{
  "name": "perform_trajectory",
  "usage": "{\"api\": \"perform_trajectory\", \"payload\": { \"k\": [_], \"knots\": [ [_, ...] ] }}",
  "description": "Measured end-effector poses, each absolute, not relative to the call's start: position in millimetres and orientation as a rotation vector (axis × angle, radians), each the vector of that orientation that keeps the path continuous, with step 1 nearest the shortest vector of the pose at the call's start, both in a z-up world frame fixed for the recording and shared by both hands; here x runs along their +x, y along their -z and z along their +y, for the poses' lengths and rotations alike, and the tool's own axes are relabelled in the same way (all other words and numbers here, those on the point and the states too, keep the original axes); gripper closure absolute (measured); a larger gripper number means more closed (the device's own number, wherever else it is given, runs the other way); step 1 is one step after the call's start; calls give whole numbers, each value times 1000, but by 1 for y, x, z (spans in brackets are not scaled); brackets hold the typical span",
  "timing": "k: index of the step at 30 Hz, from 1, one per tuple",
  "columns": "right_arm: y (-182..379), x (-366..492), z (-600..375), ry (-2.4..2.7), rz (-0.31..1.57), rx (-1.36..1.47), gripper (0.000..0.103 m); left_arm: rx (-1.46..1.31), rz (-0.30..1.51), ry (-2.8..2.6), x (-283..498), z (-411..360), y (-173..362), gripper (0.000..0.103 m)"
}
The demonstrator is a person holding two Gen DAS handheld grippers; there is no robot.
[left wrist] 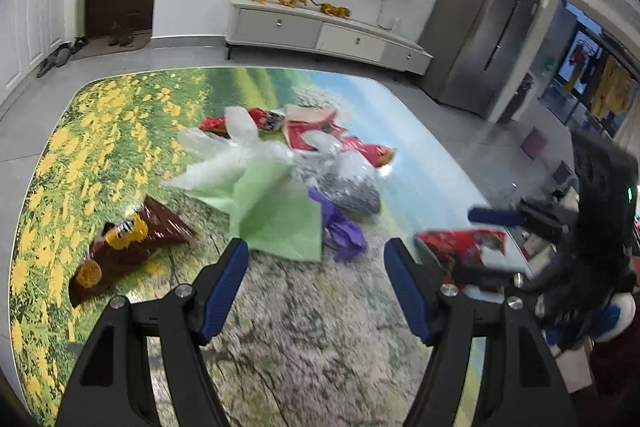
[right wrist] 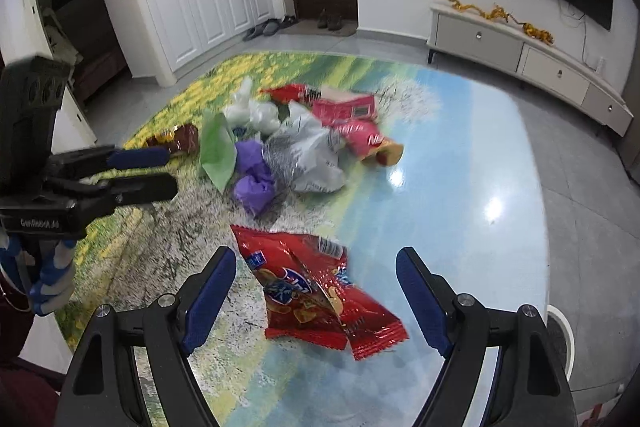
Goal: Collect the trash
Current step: 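Move both tools back over the table toward the remaining trash, then grasp the red snack wrapper with the right tool while the left tool reaches for green paper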
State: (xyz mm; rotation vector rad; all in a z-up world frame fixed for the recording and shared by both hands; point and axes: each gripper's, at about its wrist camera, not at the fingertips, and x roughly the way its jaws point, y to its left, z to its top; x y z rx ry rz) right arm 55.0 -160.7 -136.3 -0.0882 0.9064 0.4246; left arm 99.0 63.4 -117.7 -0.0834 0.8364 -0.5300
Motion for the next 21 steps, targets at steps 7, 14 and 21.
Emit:
{"api": "perform_trajectory", "payload": {
  "k": [7,14,21],
  "knots": [
    [154,57,-167,-440,936,-49,36,-111,854,431,134,63,118,34],
    [158,54,-176,-463,937,-31,55,-120,930,361,147,51,136,46],
    [153,41,-183,-501,894,-11,78,-137,921,394,134,48,132,100]
  ]
}}
